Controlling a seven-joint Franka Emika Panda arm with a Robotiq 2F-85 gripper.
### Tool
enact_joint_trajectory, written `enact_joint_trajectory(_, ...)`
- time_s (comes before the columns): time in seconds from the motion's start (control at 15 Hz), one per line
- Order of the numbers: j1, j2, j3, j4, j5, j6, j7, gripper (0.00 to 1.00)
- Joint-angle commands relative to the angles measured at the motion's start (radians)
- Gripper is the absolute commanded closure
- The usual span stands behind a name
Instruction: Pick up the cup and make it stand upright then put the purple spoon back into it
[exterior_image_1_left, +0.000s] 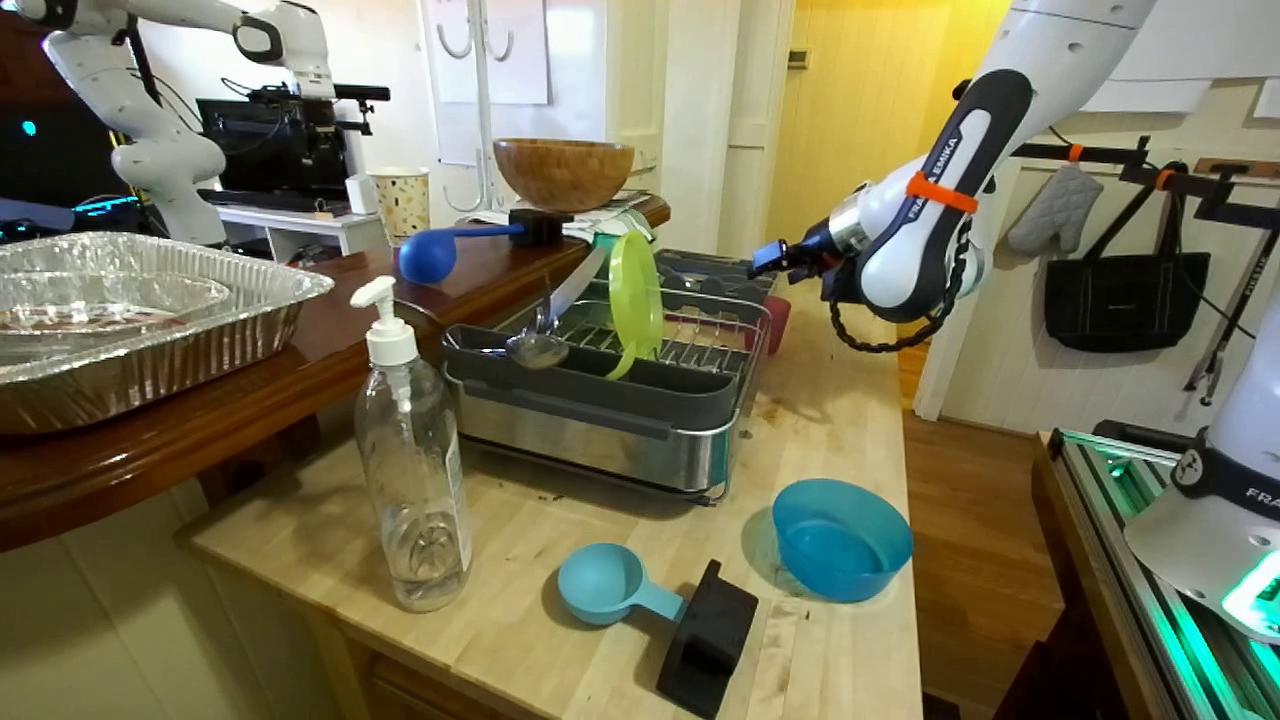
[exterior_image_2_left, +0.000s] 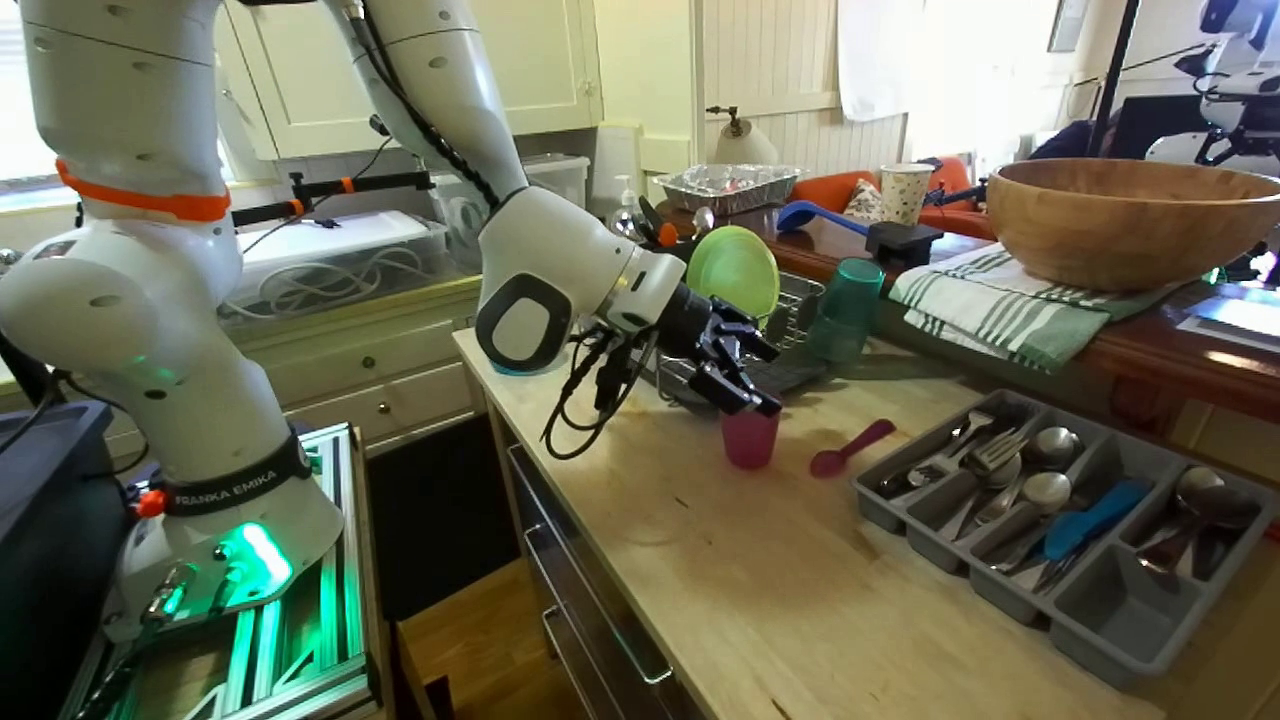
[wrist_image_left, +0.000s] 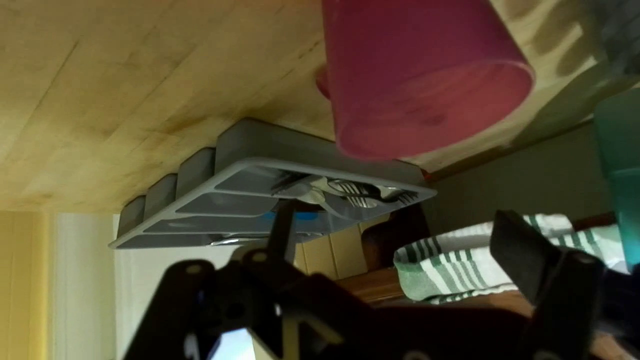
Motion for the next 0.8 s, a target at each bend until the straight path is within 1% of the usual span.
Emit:
enact_joint_trajectory(0.0, -0.067, -0.072, 0.027, 0.004, -0.049, -0.073, 0.031, 0.00)
enact_joint_trajectory(0.07, -0.080, -0.089, 0.029, 0.013, -0.066, -0.101, 0.038, 0.00)
enact_joint_trajectory(0.2, -0.100, -0.106, 0.030, 0.054, -0.080, -0.192, 0.051, 0.00)
enact_joint_trajectory(0.27, -0.101, -0.109, 0.017, 0.078, -0.099, -0.243, 0.066, 0.00)
enact_joint_trajectory(0.53, -0.112, -0.110, 0.015, 0.202, -0.093, -0.494, 0.041, 0.00)
enact_joint_trajectory(0.67, -0.120, -0.100, 0.024, 0.265, -0.098, -0.608, 0.036, 0.00)
enact_joint_trajectory(0.73, -0.143, -0.095, 0.054, 0.297, -0.108, -0.665, 0.037, 0.00)
